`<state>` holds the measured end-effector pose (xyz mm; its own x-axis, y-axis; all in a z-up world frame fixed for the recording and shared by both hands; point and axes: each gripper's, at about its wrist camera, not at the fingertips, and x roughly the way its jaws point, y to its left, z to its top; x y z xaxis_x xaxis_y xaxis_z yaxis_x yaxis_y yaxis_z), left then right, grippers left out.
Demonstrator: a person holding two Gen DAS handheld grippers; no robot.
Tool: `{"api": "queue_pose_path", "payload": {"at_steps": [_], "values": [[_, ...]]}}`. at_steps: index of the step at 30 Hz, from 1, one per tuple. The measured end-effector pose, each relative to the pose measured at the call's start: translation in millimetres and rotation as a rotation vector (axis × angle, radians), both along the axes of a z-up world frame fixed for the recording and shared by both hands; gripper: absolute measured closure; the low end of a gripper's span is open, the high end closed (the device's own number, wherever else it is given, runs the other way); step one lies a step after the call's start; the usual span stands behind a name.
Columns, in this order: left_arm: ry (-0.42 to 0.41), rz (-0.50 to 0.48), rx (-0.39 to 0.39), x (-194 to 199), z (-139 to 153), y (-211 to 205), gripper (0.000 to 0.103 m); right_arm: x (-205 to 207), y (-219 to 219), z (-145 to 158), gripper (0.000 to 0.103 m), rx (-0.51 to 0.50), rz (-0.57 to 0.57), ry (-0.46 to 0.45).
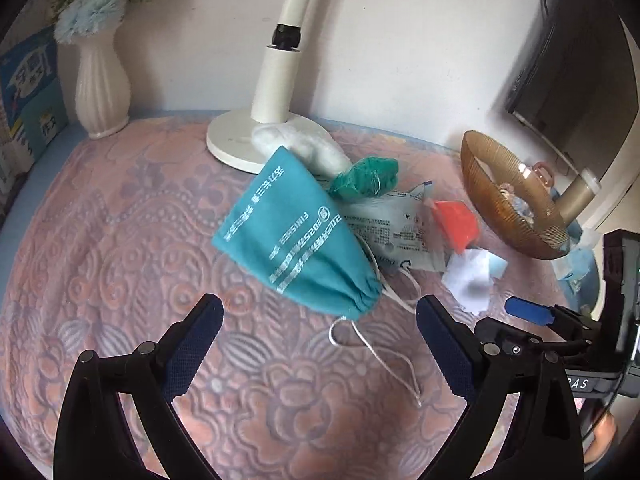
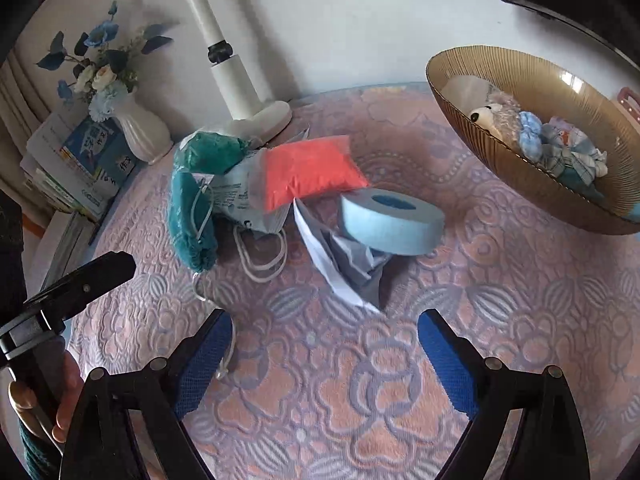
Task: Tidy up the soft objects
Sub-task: 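Return to the bed and grasp the teal drawstring bag with the left tool, then grasp the crumpled white paper with the right tool while the left tool holds the teal bag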
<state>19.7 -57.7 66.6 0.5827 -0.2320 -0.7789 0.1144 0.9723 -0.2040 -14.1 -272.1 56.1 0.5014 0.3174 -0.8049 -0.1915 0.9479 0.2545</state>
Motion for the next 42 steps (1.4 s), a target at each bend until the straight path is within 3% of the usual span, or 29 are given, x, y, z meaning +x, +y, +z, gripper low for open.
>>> {"api": "queue_pose_path", "payload": {"at_steps": [4,7,10,11,12,13,14,15,19,20,21,25,33,35,37,39,42], "values": [[-0.005,0.027,0.029,26.5,-15.7,-10.7,0.007,28.1,6.1,-11.7,0.018,-0.024,-0.041,0.003],[-0.039,0.020,0.084,33.4,-18.2,-18.7,0.007,45.2,2.3,-18.7,0.018,0.023,-0.061,0.020],[-0.011,0.011,0.070,41.0,-28.0,-15.9,0.008,57.9,1.3,-30.2,0.018,0.078,-0.077,0.064],[-0.001,0.008,0.059,42.2,-31.1,-14.4,0.015,59.3,1.5,-29.8,0.018,0.084,-0.081,0.046],[0.017,0.003,0.056,44.2,-35.6,-12.4,0.024,61.6,3.0,-29.2,0.026,0.089,-0.084,0.032],[0.036,-0.012,0.049,45.2,-38.7,-11.1,0.026,63.6,4.9,-29.3,0.040,0.097,-0.089,0.022],[0.035,-0.024,0.041,43.8,-38.9,-10.2,0.034,63.9,4.9,-29.6,0.045,0.107,-0.091,0.014],[0.023,-0.051,0.026,40.6,-35.6,-9.9,0.051,64.4,4.8,-30.0,0.046,0.116,-0.087,0.008],[0.026,-0.097,0.036,24.5,-23.9,-7.7,0.071,59.2,11.3,-27.9,0.050,0.120,-0.050,-0.006],[0.023,-0.109,0.033,18.8,-21.3,-5.8,0.083,55.9,10.2,-26.4,0.050,0.136,-0.038,-0.002],[0.026,-0.133,0.016,10.3,-17.8,-2.3,0.087,51.7,9.0,-24.5,0.050,0.159,-0.027,0.009],[0.043,-0.171,-0.015,-23.1,-8.1,18.1,0.087,34.5,1.9,-19.7,0.050,0.272,0.020,0.059],[0.073,-0.204,-0.156,-64.2,8.5,62.4,0.087,5.5,-28.5,-21.5,0.049,0.739,0.044,0.221],[0.116,-0.279,-0.183,-75.6,3.8,60.3,0.087,-6.2,-30.2,-11.4,0.049,0.668,0.033,0.169],[0.147,-0.326,-0.136,-86.3,-5.5,53.1,0.086,-18.2,-27.9,-3.7,0.049,0.573,0.031,0.130],[0.142,-0.308,-0.064,-90.5,-14.6,46.0,0.067,-34.1,-19.3,1.2,0.049,0.464,0.058,0.093],[0.157,-0.277,-0.052,-89.5,-30.3,40.5,0.058,-53.0,-4.4,1.9,0.048,0.280,0.086,0.026]]}}
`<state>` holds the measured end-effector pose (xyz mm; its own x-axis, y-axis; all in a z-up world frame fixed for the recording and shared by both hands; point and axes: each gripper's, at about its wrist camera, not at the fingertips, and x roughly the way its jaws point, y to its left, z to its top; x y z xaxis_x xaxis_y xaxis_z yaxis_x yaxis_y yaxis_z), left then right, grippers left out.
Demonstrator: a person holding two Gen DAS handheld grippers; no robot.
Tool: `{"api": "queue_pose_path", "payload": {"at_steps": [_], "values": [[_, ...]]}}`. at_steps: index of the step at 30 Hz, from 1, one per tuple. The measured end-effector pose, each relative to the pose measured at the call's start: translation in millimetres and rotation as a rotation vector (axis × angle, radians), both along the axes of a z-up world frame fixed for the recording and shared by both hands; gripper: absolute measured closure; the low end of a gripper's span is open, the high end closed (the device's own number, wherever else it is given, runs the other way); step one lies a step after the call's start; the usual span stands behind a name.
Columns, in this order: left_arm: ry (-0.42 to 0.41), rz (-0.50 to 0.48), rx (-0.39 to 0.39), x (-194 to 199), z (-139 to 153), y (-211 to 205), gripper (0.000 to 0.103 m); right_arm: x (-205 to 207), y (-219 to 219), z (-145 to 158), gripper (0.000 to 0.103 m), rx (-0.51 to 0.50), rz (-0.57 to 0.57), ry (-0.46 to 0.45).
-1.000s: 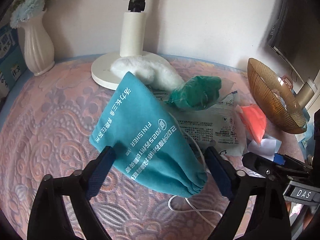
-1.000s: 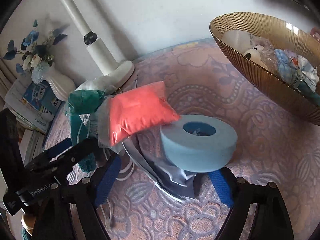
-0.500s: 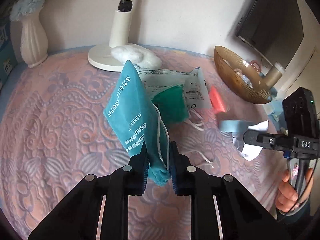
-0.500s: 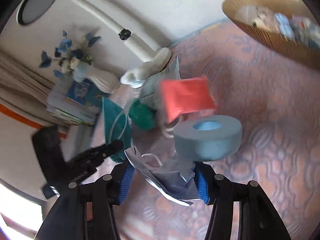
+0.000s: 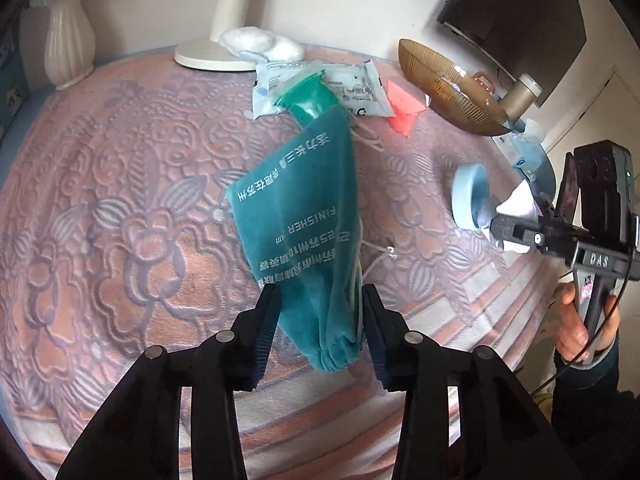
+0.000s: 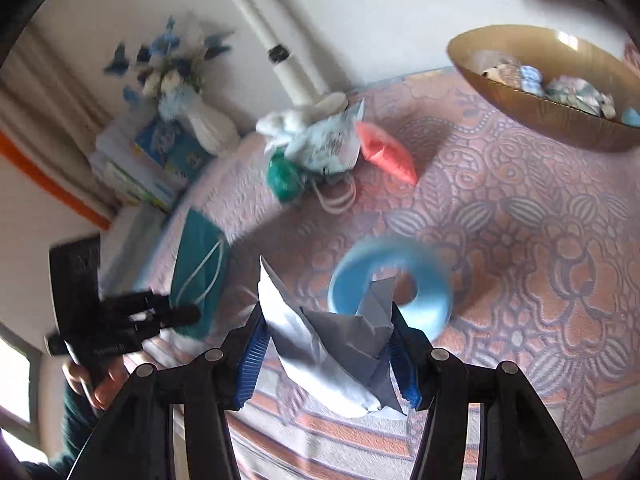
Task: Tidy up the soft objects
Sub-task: 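Grasp the crumpled white paper with the right tool while the left tool holds the teal bag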
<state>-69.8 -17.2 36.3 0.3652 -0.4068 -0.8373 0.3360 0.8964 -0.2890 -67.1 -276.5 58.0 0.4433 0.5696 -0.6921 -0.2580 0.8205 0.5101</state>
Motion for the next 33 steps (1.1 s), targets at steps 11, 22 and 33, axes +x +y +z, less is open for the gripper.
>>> {"api": "queue_pose_path", "payload": {"at_steps": [11,22,33], "values": [[-0.062,0.111,0.079,19.2,-9.6,-24.9,0.023,-22.8,-15.5,-20.0,0.024,-0.150,0.003,-0.049],[-0.149,0.062,0.232,5.0,-12.9,-49.9,0.065,-40.1,-5.9,-31.6,0.016,-0.146,0.018,-0.040],[-0.186,0.105,0.127,-11.4,9.8,-29.9,0.081,-45.2,50.1,-32.4,0.016,-0.340,0.131,-0.113]]}}
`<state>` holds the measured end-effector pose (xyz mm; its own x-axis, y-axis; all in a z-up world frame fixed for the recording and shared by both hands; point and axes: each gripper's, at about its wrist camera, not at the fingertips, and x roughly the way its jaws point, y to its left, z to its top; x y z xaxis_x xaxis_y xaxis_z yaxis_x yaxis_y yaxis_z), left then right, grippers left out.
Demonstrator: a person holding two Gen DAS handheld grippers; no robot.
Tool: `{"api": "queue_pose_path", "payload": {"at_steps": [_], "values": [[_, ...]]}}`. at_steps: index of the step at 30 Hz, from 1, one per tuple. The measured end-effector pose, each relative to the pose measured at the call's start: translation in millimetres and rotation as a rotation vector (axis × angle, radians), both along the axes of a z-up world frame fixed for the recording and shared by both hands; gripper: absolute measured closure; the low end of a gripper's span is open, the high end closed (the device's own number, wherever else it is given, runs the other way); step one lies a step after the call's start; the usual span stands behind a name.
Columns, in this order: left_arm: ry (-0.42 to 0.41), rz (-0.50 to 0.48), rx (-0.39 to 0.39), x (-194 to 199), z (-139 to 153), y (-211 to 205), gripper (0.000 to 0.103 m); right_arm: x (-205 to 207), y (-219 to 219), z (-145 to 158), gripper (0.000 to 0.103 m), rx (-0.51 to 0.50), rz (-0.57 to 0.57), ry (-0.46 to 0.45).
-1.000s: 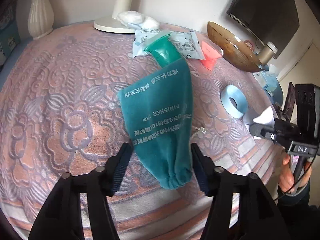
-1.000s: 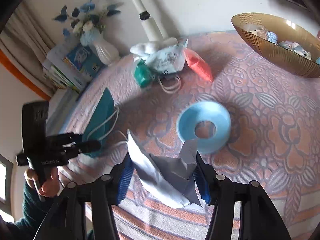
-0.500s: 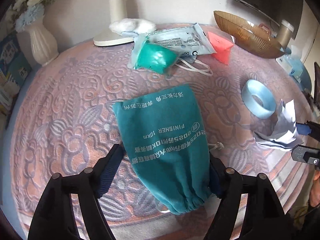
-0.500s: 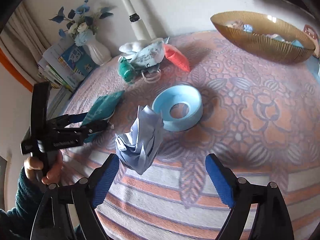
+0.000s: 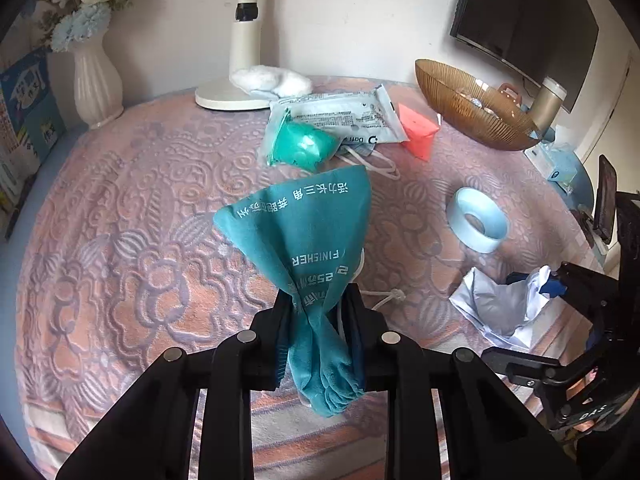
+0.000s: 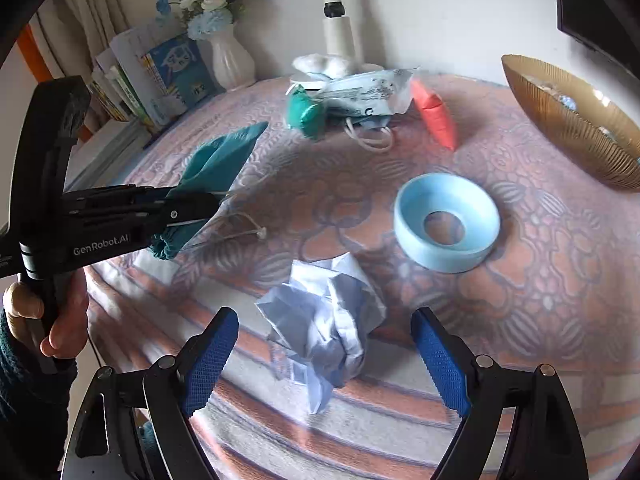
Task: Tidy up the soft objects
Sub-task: 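Grasp the crumpled white paper with the right tool while the left tool holds the teal bag, then drop the white paper and teal bag into the amber bowl, opening both tools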
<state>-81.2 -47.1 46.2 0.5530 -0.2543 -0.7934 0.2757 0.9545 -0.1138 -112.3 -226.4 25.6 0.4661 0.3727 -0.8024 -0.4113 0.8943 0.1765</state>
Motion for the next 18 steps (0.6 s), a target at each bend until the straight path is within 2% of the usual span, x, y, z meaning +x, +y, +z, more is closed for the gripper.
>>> {"api": "queue_pose_path", "payload": {"at_steps": [5,6,7,8,14,18], "values": [[-0.012,0.005,0.015,-0.8,17.0,-1.5,0.081,-2.1,-1.8,-1.1,0.017,0.046,-0.006,0.000],[-0.018,0.000,0.009,-1.2,19.4,-2.6,0.081,-3.8,-1.3,0.0,0.026,0.061,0.002,0.000],[-0.026,-0.007,0.002,-1.7,23.1,-4.2,0.081,-6.4,-0.9,0.9,0.045,0.073,0.017,-0.001],[-0.034,-0.012,-0.001,-1.9,26.7,-6.1,0.081,-9.8,0.6,1.9,0.055,0.075,0.027,-0.008],[-0.104,-0.073,0.019,1.7,63.6,-32.6,0.081,-21.3,6.4,9.0,0.056,0.012,0.036,-0.089],[-0.184,-0.158,0.032,16.7,104.8,-73.5,0.081,-18.7,-16.1,44.2,0.056,0.033,0.002,-0.161]]}}
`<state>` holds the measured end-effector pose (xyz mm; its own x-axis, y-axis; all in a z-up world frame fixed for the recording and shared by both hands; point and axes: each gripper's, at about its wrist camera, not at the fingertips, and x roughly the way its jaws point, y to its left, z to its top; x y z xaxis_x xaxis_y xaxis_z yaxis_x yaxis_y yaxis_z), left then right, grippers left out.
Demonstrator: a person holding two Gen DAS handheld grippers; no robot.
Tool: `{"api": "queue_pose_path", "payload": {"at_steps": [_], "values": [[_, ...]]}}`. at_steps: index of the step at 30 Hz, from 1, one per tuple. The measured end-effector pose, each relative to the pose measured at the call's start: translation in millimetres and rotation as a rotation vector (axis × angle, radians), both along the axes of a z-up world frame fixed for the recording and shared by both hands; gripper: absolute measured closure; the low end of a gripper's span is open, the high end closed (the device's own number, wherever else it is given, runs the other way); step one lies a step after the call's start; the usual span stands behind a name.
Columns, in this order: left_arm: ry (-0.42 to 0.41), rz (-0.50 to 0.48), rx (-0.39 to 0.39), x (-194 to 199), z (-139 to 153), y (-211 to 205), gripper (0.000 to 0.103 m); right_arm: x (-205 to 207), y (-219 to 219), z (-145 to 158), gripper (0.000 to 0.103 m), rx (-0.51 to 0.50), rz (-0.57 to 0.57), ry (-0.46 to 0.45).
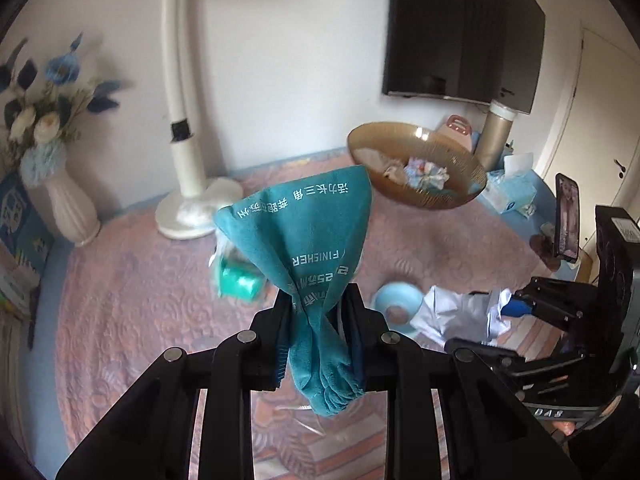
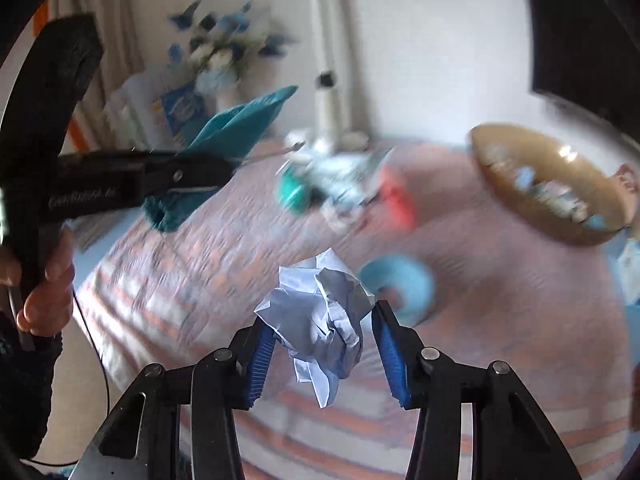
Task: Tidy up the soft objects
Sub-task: 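Drop the white paper and teal bag into the amber bowl, opening both tools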
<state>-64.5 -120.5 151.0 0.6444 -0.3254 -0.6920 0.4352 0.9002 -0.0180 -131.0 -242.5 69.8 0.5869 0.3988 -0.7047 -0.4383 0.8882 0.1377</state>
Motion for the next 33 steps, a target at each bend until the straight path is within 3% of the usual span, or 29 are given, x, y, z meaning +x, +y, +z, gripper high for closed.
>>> {"api": "queue_pose_path", "payload": {"at_steps": [3,5,10,14,20,21,22,24,28,33], "values": [[-0.043,-0.076,-0.027,22.8,30.0,-41.0,0.081,16.3,-38.5,37.0,0.056,0.014,-0.102,-0.058],[-0.029,-0.110,-0.068,46.7,44.6,-68.8,0.081,32.9,-72.7,62.3,0.055,0.034,-0.201,-0.090],[-0.022,-0.169,-0.130,107.2,55.9,-137.7,0.081,83.1,-165.7,108.8,0.055,0.111,-0.456,-0.126],[0.006,-0.191,-0.151,142.2,43.1,-178.2,0.081,116.0,-212.7,118.5,0.055,0.155,-0.581,-0.110],[0.045,-0.159,-0.198,181.4,17.0,-212.2,0.080,157.6,-240.6,107.2,0.051,0.168,-0.645,-0.063],[0.035,-0.146,-0.195,185.3,14.0,-214.8,0.065,160.3,-241.9,103.1,0.040,0.172,-0.649,-0.055],[0.028,-0.133,-0.169,188.2,9.6,-217.0,0.058,165.6,-243.9,99.3,0.030,0.175,-0.653,-0.048],[0.035,-0.088,-0.096,191.7,1.2,-216.0,0.021,174.9,-246.2,91.6,0.028,0.170,-0.656,-0.030],[0.056,-0.087,-0.119,181.7,0.8,-186.3,0.019,170.2,-249.0,87.9,0.028,0.153,-0.665,-0.033],[0.033,-0.042,-0.174,149.9,38.3,-118.5,0.019,143.0,-246.8,100.2,0.023,0.202,-0.646,-0.052]]}}
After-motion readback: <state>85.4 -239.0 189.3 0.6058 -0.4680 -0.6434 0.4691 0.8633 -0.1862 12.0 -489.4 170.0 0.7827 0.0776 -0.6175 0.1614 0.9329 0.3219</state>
